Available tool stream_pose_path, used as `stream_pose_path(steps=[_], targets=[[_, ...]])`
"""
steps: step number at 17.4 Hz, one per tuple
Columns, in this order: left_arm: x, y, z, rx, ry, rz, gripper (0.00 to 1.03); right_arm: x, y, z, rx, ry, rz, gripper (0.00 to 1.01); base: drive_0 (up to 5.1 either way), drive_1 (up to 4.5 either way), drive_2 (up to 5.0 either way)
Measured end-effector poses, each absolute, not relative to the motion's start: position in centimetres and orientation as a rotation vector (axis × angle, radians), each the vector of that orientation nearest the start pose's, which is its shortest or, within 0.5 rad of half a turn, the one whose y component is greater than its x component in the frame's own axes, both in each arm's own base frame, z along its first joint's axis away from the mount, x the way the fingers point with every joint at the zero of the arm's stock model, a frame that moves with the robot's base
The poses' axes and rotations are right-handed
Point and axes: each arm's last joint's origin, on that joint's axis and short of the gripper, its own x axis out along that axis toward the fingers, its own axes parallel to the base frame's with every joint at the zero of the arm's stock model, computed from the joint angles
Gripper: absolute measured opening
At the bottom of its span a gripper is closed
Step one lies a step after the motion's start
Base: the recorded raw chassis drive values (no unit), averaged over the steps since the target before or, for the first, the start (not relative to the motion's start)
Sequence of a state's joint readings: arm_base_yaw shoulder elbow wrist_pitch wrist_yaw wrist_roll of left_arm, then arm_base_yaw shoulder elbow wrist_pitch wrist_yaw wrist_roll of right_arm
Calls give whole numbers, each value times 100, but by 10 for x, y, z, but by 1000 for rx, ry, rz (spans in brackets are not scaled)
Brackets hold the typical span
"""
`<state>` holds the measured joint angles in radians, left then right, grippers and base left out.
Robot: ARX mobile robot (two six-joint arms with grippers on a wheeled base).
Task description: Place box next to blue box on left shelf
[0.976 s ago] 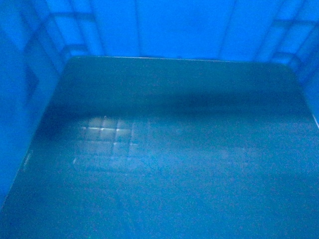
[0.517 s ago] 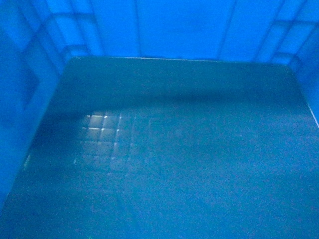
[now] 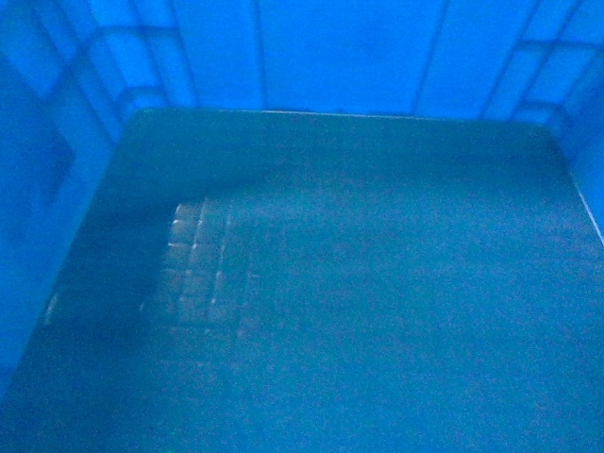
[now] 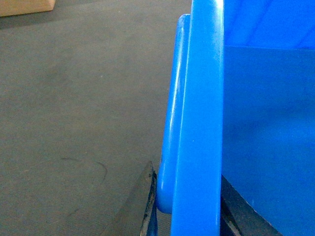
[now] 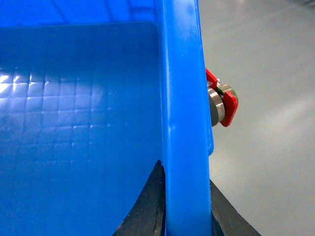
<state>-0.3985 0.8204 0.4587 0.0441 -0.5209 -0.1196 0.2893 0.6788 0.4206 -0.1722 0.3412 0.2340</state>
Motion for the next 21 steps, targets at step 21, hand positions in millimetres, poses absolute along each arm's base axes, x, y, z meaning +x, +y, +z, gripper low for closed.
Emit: stream_pose_path(steps=[21], targets=[[170,-56,237,22,276,139,20,150,34,225,97,401,-98,10,-164,-164,-164]])
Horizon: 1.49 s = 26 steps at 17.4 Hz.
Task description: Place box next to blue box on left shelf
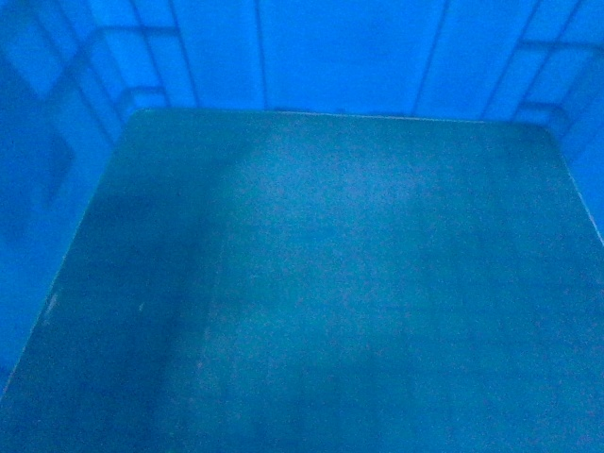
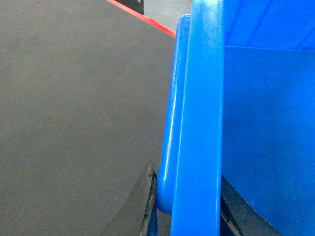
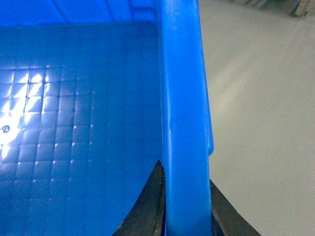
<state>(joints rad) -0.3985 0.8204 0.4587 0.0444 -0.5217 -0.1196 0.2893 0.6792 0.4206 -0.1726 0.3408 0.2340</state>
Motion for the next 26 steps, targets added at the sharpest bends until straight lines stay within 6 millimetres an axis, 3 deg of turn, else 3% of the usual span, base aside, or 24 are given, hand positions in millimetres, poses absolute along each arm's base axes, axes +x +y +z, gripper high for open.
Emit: stream_pose_path(steps=[26], targets=[[170,-56,237,22,275,141,20,150,34,225,97,401,-98,10,-162,-162,-162]])
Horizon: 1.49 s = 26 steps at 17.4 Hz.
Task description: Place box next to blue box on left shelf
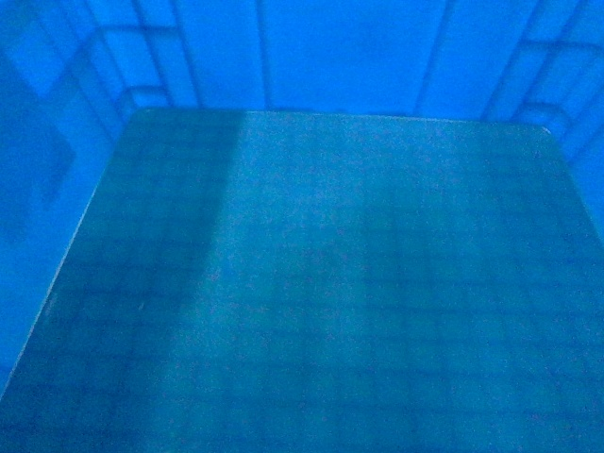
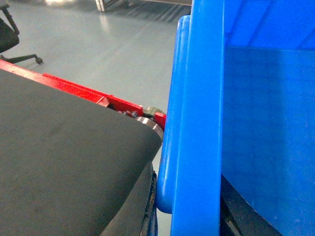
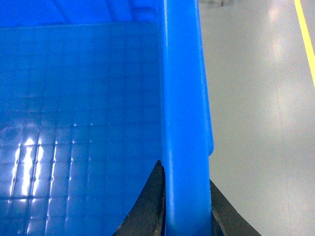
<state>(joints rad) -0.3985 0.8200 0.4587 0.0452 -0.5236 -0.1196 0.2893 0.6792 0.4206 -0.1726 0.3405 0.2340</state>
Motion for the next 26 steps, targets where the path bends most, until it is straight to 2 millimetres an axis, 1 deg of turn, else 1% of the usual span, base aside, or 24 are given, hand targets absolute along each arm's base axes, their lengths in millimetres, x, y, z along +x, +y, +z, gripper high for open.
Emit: stream_pose_path(steps=[17,21,23,26], targets=[[170,-56,237,22,275,141,20,149,34,225,97,402,-98,10,-159,-159,-159],[170,-56,237,23,275,139,20,149,34,225,97,402,-100,10,0,0,0],[170,-56,237,23,275,139,20,149,34,225,98,402,-100,10,8,191,-176],[170,-56,237,23,276,140,20,149,34,225,97,403,-99,10,3,404,-399]])
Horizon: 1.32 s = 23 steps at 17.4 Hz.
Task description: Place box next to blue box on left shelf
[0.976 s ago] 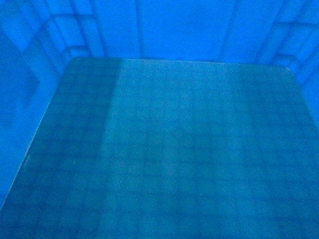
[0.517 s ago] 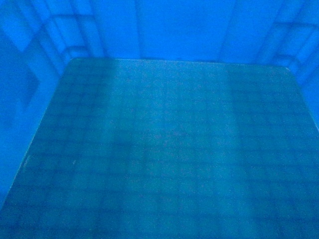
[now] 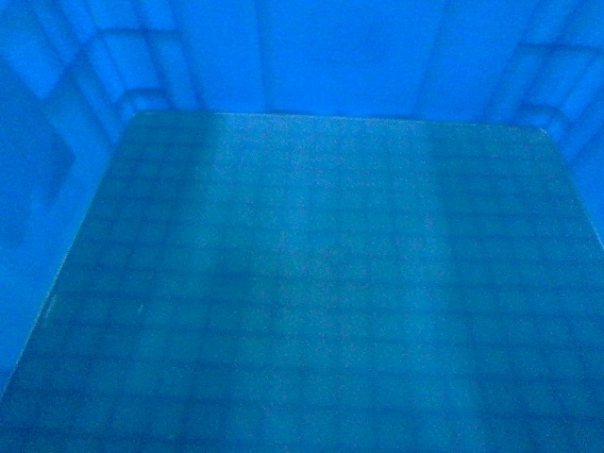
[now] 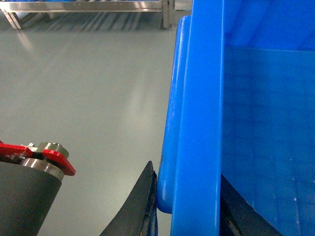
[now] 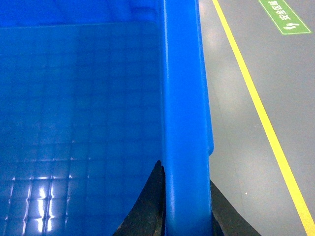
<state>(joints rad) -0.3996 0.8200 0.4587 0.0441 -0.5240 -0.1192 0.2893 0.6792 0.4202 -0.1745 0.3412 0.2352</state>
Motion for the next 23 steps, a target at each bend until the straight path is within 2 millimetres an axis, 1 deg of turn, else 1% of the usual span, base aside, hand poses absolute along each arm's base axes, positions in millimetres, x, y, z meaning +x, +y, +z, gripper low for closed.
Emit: stream_pose_path(steps=[23], targets=[[170,-56,238,25,273,143,20,149,35,225,97,402,-95,9,-3,399,-405]])
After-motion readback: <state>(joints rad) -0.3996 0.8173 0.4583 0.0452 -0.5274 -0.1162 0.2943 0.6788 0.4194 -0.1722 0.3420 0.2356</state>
